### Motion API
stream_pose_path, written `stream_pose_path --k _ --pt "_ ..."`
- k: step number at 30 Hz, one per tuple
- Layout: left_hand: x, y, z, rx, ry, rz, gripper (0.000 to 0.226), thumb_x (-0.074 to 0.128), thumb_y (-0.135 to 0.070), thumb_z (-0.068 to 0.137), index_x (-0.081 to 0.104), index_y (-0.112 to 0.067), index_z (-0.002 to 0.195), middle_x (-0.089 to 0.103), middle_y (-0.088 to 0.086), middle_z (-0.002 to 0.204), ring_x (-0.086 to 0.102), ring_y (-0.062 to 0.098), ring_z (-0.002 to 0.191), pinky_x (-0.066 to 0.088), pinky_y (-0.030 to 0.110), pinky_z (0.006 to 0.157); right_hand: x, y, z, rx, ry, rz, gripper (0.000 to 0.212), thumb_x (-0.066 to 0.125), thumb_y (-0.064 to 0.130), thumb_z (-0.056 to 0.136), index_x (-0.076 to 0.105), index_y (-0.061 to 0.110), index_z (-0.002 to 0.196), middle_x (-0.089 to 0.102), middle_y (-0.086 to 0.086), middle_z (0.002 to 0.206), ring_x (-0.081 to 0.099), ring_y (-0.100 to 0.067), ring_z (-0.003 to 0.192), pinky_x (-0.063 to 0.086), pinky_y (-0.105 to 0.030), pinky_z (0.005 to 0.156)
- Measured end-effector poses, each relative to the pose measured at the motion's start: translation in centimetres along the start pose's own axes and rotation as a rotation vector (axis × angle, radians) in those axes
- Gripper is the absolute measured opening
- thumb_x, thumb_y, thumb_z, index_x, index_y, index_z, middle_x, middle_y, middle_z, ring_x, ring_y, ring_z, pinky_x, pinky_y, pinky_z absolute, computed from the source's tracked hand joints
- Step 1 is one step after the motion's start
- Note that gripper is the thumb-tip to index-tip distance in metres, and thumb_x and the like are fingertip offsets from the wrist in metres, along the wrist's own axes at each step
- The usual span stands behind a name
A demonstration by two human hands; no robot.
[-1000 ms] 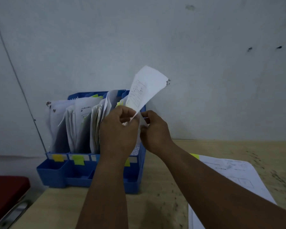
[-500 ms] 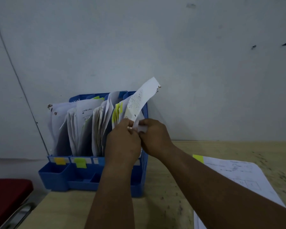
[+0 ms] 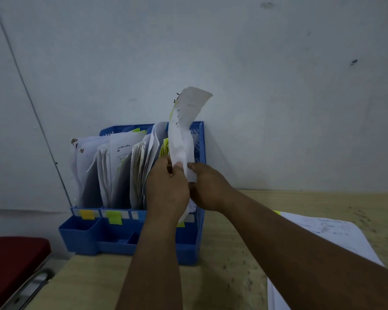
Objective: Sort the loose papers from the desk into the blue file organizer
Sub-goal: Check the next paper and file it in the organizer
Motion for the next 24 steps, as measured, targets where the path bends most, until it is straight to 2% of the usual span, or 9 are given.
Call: stream_pose_path --k 3,7,11,14,16,18,20,22,24 --pt "-0.3 0.3 0.2 -0.026 -0.017 -0.035 0.013 0.051 -0.021 0.104 0.064 -0.019 0.107 0.068 -0.002 0.099 0.063 0.012 0.092 0.047 0.021 0.067 -0.1 -0.1 0.5 0.048 0.041 0.032 0.049 0.057 0.012 0.101 0.042 0.001 0.146 0.047 -0.016 0.146 0.047 -0.025 0.129 0.030 -0.009 0.084" --pt "-0.7 1.0 0.7 -0.042 -0.015 0.005 0.015 0.055 -0.027 0.102 0.065 -0.017 0.098 0.069 -0.001 0.093 0.065 0.016 0.089 0.054 0.034 0.076 0.3 -0.1 0.8 0.078 -0.022 -0.014 0.049 0.068 0.022 0.093 0.050 0.008 0.137 0.048 -0.013 0.134 0.051 -0.022 0.118 0.035 -0.018 0.085" --pt "-1.1 1.2 0.7 -0.063 0.010 0.075 0.023 0.055 -0.027 0.102 0.057 -0.016 0.082 0.062 -0.001 0.083 0.061 0.019 0.083 0.046 0.031 0.070 0.3 0.3 1.2 0.140 -0.059 0.025 0.042 0.063 0.007 0.094 0.053 -0.007 0.133 0.053 -0.020 0.137 0.051 -0.030 0.125 0.035 -0.021 0.091" --pt "-1.0 1.2 0.7 -0.083 0.025 0.050 0.026 0.053 -0.026 0.103 0.051 -0.021 0.077 0.060 0.001 0.080 0.063 0.026 0.084 0.057 0.045 0.076 0.2 0.9 1.4 0.190 -0.045 0.147 0.040 0.056 0.004 0.098 0.050 -0.011 0.134 0.054 -0.021 0.139 0.053 -0.030 0.125 0.037 -0.023 0.095" --pt "-0.9 1.1 0.7 -0.092 0.016 0.003 0.022 0.052 -0.027 0.103 0.053 -0.021 0.081 0.062 0.003 0.084 0.064 0.027 0.086 0.059 0.054 0.079 0.5 1.3 1.6 0.276 -0.018 0.290 0.039 0.051 0.005 0.098 0.051 -0.010 0.134 0.054 -0.023 0.138 0.055 -0.033 0.123 0.045 -0.031 0.101" --pt "-0.9 0.9 0.6 -0.107 0.001 -0.060 0.017 0.052 -0.029 0.102 0.057 -0.025 0.087 0.065 0.001 0.090 0.065 0.026 0.090 0.059 0.056 0.079 0.6 1.5 1.8 0.328 -0.019 0.409 0.035 0.050 0.011 0.097 0.057 -0.009 0.125 0.058 -0.027 0.132 0.057 -0.041 0.120 0.049 -0.047 0.103" --pt "-1.0 0.8 0.5 -0.116 -0.017 -0.108 0.015 0.052 -0.030 0.102 0.059 -0.030 0.090 0.067 0.000 0.093 0.067 0.025 0.091 0.060 0.056 0.079 0.5 1.7 1.9 0.345 -0.026 0.474 0.039 0.048 0.021 0.100 0.058 -0.007 0.125 0.059 -0.028 0.130 0.056 -0.042 0.121 0.048 -0.049 0.102" --pt "-1.2 0.8 0.5 -0.099 -0.041 -0.120 0.015 0.051 -0.029 0.103 0.061 -0.029 0.092 0.068 0.001 0.093 0.067 0.024 0.088 0.060 0.056 0.077 0.6 2.0 1.9 0.347 -0.006 0.603 0.058 0.053 0.041 0.099 0.050 0.002 0.141 0.054 -0.017 0.143 0.052 -0.034 0.129 0.043 -0.045 0.109" --pt "-1.2 0.7 0.5 -0.074 -0.066 -0.128 0.015 0.051 -0.028 0.104 0.062 -0.028 0.093 0.069 0.002 0.093 0.068 0.024 0.087 0.060 0.055 0.077 1.0 2.4 2.0 0.305 0.024 0.796 0.088 0.065 0.066 0.079 0.046 0.016 0.149 0.049 -0.006 0.150 0.049 -0.028 0.134 0.036 -0.045 0.116"
Point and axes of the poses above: each hand's wrist, its own z-axis towards the middle knuckle, its own x-axis out of the palm, y = z × x, the point moved 2 cm from there along z, towards the middle knuckle
